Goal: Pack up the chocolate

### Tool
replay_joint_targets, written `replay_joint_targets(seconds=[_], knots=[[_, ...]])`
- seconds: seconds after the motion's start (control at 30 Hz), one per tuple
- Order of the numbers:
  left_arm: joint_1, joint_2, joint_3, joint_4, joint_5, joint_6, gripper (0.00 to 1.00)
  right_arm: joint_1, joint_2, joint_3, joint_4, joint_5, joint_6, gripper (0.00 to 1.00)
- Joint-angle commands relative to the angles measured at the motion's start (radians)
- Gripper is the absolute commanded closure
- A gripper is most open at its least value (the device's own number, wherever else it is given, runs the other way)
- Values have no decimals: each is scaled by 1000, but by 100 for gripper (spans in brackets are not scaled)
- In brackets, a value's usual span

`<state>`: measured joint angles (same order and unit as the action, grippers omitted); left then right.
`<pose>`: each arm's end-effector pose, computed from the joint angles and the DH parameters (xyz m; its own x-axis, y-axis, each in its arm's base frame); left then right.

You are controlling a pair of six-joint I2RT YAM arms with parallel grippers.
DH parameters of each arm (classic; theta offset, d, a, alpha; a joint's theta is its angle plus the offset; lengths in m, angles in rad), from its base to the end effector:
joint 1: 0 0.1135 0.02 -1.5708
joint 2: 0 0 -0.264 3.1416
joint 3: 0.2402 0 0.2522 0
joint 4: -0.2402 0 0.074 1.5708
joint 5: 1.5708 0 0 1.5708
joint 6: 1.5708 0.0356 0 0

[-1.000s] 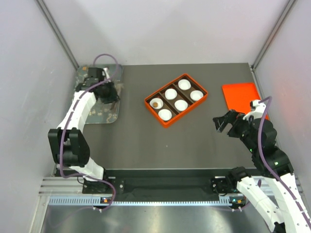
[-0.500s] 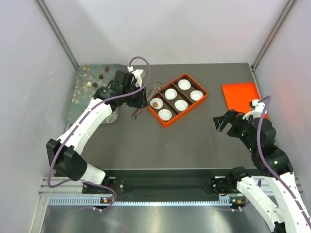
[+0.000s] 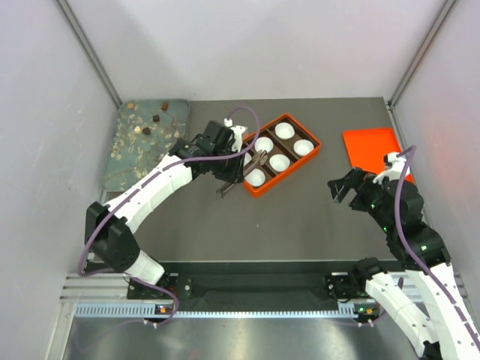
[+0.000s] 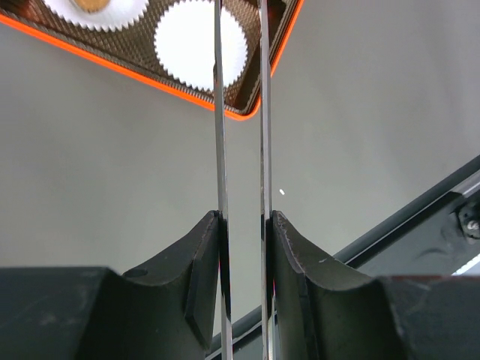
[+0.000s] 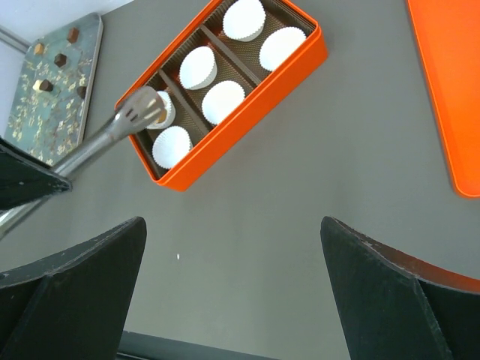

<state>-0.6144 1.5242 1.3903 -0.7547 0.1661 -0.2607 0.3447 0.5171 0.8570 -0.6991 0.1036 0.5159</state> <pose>0.2640 -0.1935 0.3193 -0.7813 0.2401 -0.5761 0.4682 0.8359 -0.2865 0.0990 0.0316 0.3438 -0.4086 0.3746 -0.8323 -0.0499 0.9013 0.4302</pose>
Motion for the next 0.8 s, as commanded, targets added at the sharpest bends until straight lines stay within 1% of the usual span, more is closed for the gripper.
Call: replay_joint_targets(seconds=[0.0, 0.27, 0.57, 0.77], knots=[[-13, 7, -4, 5, -42, 1, 75, 10, 3, 24, 16, 1, 10, 0], [-18, 31, -48, 6, -76, -3, 75, 10, 9, 28, 15, 2, 13, 0], [-21, 65, -65, 23, -73, -2, 74, 10, 9, 30, 15, 5, 10, 0], [-22, 67, -79, 22, -86, 0, 70, 10, 12, 30, 15, 4, 9, 0]])
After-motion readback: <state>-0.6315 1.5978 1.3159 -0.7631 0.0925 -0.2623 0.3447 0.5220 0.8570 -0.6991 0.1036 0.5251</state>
